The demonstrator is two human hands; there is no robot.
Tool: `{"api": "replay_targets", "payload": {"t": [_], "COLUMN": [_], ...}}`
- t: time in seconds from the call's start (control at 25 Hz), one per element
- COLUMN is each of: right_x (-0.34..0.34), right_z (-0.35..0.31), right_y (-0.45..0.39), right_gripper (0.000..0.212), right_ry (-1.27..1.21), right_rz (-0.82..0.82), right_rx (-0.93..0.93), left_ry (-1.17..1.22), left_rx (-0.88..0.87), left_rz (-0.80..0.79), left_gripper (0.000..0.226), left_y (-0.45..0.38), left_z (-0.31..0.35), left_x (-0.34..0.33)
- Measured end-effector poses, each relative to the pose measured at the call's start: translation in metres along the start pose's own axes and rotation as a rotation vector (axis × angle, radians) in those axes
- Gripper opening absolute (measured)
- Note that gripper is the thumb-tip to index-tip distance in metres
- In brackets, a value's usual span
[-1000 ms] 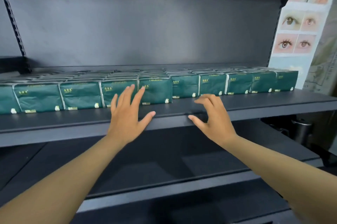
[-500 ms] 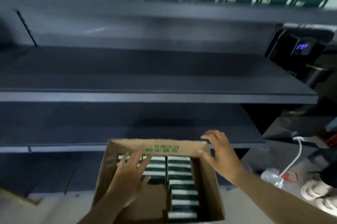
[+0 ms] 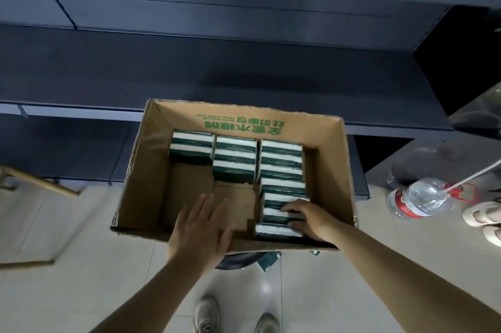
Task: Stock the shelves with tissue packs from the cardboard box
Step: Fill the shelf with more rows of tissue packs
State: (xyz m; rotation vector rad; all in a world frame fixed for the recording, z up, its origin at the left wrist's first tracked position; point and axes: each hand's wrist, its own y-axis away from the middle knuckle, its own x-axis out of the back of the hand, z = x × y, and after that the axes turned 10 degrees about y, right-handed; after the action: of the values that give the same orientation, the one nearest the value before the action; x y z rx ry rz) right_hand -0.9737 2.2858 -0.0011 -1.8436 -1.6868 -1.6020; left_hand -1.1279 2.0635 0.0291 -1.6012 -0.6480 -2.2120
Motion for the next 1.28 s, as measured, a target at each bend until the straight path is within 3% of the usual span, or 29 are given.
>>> {"api": "replay_targets", "payload": {"t": [0.08,0.24,0.44,0.64,0.92,1.08,1.28], "right_x": [-0.007,-0.013,-0.011,-0.007,-0.005,0.039,0.125], "right_z": [0.007,0.016,0.02,0.018,0.016,-0.004,-0.035], "right_y": [-0.008,-0.015,-0.027,-0.037,-0.027,-0.003,0.035], "right_gripper": [0.038,0.032,0.036,0.041,0.034,0.026,0.022], "right_ry": [0.018,0.064,0.052,0.265,0.131,0.132,0.048], "right_rz": [-0.008,0.135,0.093,0.071,0.169,0.273,0.379], "right_rx": [0.002,0.093,0.066,0.025,-0.012,0.12,0.23], "left_ry": [0.0,-0.013,0.001,0.013,0.035,0.1,0.126], "left_rx": [0.013,0.046,0.046,0.044,0.051,0.062,-0.003], "left_rz": [-0.032,-0.043,-0.048,-0.051,-0.074,-0.079,0.124], "left_gripper": [0.058,0.065,0.065,0.066,0.064,0.063,0.081], "left_y": [0.006,-0.001,0.0,-0.002,0.002,0.001,-0.024], "left_z": [0.003,0.002,0.007,0.008,0.008,0.011,0.035], "left_x": [-0.002,0.001,0.0,0.0,0.004,0.014,0.071]}}
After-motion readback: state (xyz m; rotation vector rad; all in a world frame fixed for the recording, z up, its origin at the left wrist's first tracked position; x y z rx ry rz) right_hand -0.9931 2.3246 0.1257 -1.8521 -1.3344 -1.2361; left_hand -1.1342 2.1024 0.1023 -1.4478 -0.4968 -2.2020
